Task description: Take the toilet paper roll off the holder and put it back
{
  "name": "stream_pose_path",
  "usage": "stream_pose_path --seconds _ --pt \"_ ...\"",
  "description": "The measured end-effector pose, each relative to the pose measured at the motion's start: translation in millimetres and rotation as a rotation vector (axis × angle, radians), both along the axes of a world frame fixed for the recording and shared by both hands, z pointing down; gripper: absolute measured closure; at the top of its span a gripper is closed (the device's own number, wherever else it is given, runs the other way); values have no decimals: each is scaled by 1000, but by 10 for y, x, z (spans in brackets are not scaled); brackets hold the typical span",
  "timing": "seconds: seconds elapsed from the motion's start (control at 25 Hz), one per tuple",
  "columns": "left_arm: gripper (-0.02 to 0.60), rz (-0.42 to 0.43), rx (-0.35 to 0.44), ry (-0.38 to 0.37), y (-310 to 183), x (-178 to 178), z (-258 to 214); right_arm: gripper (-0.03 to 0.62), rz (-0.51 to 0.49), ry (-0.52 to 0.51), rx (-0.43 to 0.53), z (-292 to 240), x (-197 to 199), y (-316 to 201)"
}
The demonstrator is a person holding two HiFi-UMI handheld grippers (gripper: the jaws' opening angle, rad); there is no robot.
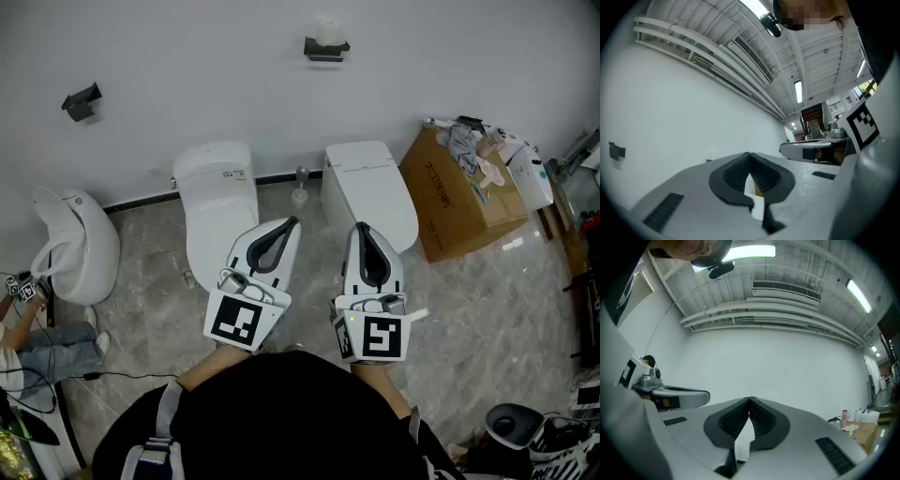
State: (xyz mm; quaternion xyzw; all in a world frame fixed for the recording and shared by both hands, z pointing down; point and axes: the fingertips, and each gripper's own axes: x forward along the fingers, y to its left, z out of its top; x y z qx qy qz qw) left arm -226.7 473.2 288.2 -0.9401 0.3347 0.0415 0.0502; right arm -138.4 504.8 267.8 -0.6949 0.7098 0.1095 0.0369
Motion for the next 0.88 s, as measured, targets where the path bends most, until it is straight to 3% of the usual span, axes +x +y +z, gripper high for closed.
stream_pose_path --seconds 0.88 --pt "578 -27 10 14 209 175 16 571 -61 -12 -4 38 132 162"
